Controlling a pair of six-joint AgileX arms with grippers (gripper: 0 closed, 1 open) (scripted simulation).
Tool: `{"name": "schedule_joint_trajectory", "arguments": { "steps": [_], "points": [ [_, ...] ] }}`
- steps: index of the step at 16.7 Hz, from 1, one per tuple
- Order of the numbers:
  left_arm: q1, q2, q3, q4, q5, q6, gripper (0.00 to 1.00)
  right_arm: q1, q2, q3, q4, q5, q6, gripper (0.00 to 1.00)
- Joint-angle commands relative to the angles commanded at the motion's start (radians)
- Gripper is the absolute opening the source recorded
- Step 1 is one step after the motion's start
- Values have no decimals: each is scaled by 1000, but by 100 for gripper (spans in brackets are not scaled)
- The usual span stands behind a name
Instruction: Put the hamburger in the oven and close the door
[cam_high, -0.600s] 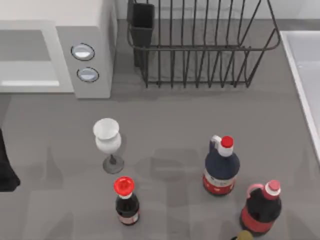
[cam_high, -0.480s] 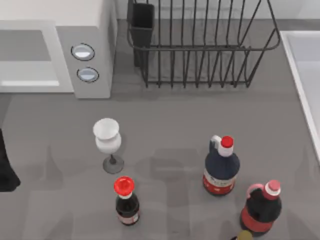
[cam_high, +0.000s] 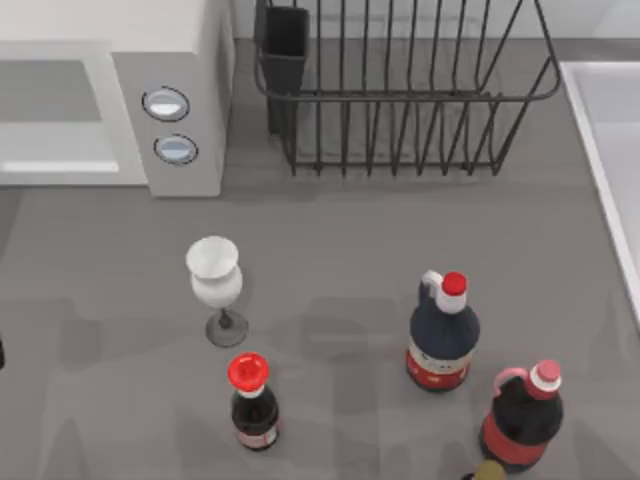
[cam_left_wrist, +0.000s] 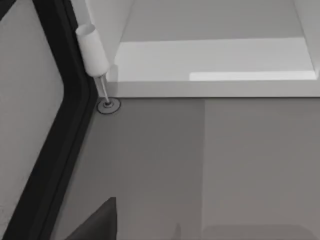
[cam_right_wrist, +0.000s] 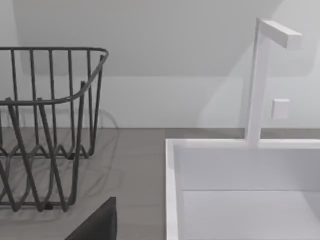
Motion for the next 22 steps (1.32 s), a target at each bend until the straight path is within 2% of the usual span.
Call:
{"name": "schedule_joint_trajectory", "arguments": {
  "steps": [6,12,16,22],
  "points": [
    [170,581,299,-341,2,138,100,0,0,0,0,0,0,100],
    [310,1002,553,-607,2,249,100,0,0,0,0,0,0,100],
    [356,1131,642,-687,5,284,100,0,0,0,0,0,0,100],
    [355,1138,643,-688,5,285,100,0,0,0,0,0,0,100]
  ]
}}
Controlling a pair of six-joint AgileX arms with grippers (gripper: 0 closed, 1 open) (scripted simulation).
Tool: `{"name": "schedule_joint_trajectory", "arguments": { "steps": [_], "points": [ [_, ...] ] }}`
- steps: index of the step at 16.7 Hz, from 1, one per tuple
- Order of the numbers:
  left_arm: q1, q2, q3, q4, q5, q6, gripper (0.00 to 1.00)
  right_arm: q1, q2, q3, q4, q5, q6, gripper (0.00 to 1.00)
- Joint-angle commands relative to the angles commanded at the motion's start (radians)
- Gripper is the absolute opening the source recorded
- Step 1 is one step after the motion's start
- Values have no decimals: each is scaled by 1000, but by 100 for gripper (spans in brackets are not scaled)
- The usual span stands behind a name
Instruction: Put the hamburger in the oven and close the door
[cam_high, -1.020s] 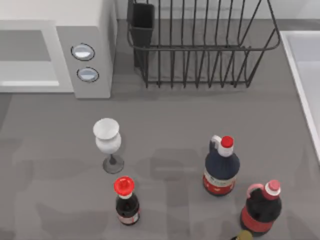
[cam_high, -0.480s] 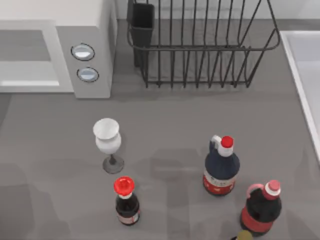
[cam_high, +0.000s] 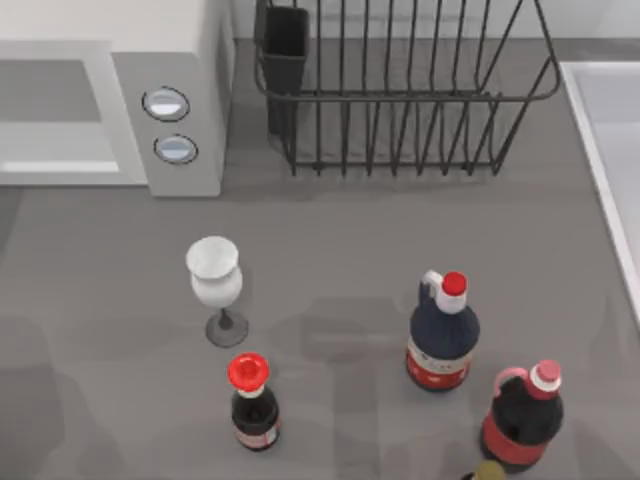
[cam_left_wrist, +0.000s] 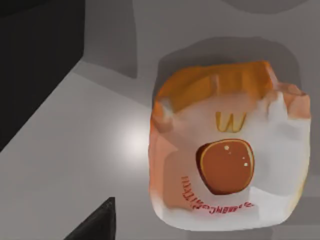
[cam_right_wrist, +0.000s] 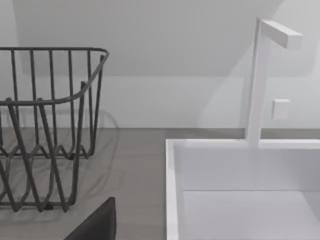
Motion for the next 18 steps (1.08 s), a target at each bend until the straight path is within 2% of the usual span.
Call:
{"name": "schedule_joint_trajectory", "arguments": {
  "steps": [3,9,14,18],
  "points": [
    [2,39,-38,70,0,-1,100,0,0,0,0,0,0,100],
    [4,170,-161,336,0,4,100,0,0,0,0,0,0,100],
    [5,186,-175,360,0,5,100,0,0,0,0,0,0,100],
    [5,186,-175,360,0,5,70,0,0,0,0,0,0,100]
  ]
}}
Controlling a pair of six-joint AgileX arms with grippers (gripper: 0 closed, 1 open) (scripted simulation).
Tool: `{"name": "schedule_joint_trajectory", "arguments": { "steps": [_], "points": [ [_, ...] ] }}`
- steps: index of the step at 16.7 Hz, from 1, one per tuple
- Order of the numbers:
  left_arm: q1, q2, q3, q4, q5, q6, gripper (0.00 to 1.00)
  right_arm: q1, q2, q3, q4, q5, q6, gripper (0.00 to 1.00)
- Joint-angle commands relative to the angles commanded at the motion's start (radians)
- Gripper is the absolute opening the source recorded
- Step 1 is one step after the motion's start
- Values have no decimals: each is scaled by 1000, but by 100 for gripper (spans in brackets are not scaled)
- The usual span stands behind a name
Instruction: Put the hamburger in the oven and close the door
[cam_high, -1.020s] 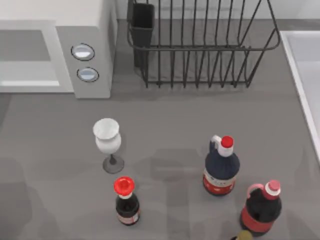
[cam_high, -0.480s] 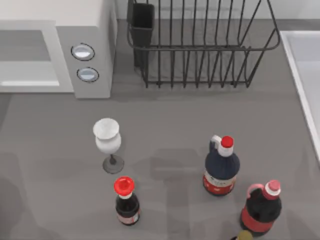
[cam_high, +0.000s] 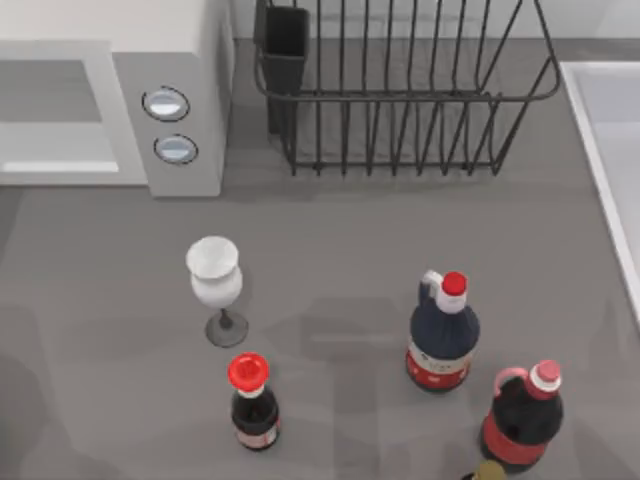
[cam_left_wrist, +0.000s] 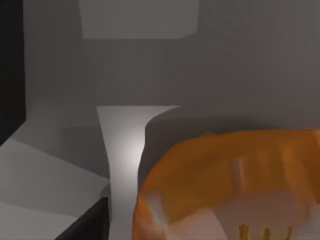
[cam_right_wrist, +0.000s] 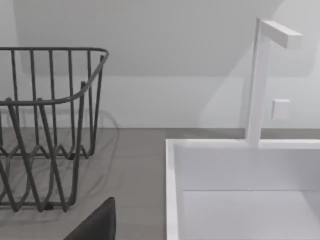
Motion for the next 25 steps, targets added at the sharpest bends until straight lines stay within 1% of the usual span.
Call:
{"name": "schedule_joint_trajectory", "arguments": {
  "steps": [9,10,17,18,21,23,25],
  "points": [
    [0,0,0,0,0,0,2,0,0,0,0,0,0,100],
    [0,0,0,0,0,0,0,0,0,0,0,0,0,100],
    [0,0,0,0,0,0,0,0,0,0,0,0,0,100],
    [-14,-92,11,-66,7,-6,0,0,0,0,0,0,0,100],
    [-12,-107,39,-105,7,-5,0,0,0,0,0,0,0,100],
    [-13,-136,98,-180,7,-7,0,0,0,0,0,0,0,100],
    [-13,-167,147,-293,7,-7,0,0,0,0,0,0,0,100]
  ]
}}
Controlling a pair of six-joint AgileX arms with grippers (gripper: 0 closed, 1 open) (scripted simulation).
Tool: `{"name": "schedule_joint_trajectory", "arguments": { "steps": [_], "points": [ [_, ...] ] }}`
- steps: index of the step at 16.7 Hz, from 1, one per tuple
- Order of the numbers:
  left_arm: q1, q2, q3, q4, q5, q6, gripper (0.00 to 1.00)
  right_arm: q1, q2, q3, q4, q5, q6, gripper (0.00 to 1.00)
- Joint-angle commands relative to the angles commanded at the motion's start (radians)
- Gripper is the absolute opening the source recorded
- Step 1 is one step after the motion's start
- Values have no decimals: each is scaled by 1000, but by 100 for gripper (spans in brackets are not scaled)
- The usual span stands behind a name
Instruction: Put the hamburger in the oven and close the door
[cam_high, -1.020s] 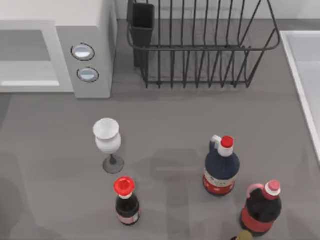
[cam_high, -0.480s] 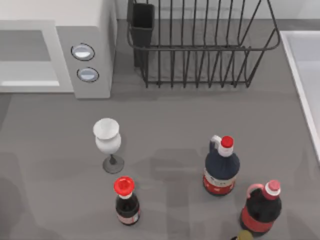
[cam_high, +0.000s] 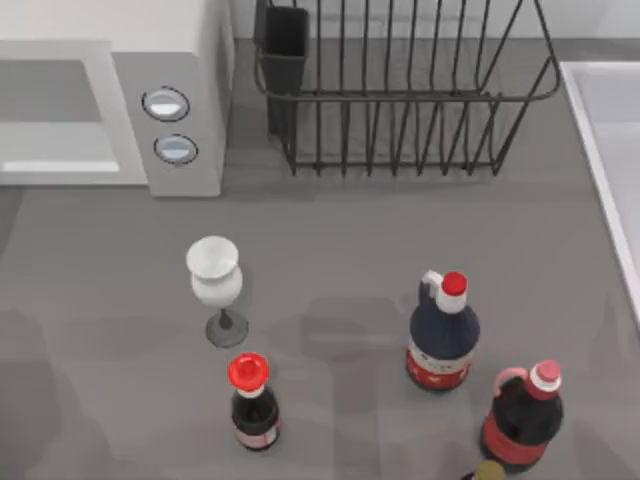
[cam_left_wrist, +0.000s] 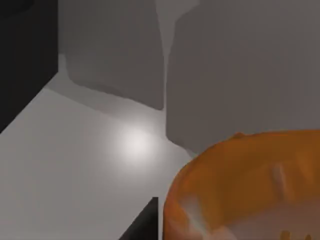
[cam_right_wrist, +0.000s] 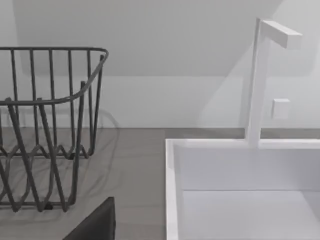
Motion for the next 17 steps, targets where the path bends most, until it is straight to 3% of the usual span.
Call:
{"name": "schedule_joint_trajectory", "arguments": {
  "steps": [4,9,13,17],
  "points": [
    [-2,-74,113,-185,0,-3,0,0,0,0,0,0,0,100],
    [-5,-97,135,-217,0,-6,0,0,0,0,0,0,0,100],
    [-12,-81,135,-184,8,-3,0,0,0,0,0,0,0,100],
    [-61,-17,145,5,52,1,0,0,0,0,0,0,0,100]
  ]
}}
